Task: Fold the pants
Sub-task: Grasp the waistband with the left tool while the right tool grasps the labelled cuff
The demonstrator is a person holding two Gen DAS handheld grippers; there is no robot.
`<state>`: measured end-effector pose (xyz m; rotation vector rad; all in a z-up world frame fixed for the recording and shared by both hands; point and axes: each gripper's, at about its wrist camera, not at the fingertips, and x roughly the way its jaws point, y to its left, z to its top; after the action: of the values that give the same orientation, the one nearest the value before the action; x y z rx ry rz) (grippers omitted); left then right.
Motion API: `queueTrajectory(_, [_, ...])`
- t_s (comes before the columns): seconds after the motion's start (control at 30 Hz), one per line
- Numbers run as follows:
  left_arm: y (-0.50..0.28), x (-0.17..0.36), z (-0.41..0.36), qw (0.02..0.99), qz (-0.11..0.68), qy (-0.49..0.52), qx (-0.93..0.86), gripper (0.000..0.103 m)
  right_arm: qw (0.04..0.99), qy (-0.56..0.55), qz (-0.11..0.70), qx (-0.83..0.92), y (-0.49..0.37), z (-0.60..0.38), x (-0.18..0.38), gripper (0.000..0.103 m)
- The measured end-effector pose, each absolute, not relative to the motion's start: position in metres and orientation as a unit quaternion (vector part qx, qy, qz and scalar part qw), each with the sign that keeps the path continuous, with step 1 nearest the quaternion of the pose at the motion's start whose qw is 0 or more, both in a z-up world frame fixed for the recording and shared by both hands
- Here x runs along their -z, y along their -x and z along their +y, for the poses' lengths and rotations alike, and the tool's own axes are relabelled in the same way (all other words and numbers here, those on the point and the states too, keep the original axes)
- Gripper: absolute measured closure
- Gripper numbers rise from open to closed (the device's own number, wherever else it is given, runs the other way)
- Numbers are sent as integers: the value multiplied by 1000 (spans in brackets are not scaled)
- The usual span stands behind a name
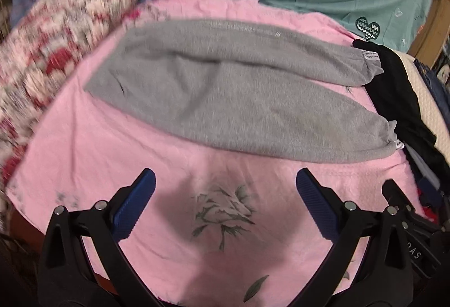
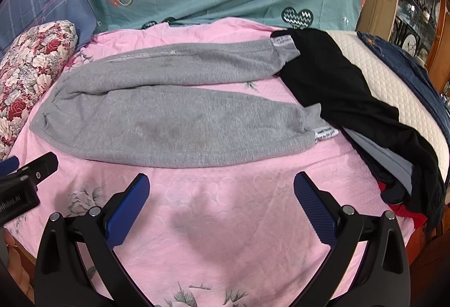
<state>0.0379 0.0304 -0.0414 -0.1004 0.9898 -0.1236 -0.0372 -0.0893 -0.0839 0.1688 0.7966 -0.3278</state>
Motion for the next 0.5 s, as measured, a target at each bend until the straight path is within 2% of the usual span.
queueTrajectory(0.2, [-105,64,113,857,499,131,-15,2,900,-98,390,166,40,-103,90,1])
queueTrajectory(0.33, [-151,98,181,806,540,240,-42,2,898,-108,392,171,42,-112,93,1])
queueTrajectory(0.5, [-177,117,213,784,546,293,-46,2,892,-120,398,179,41,-123,100,1])
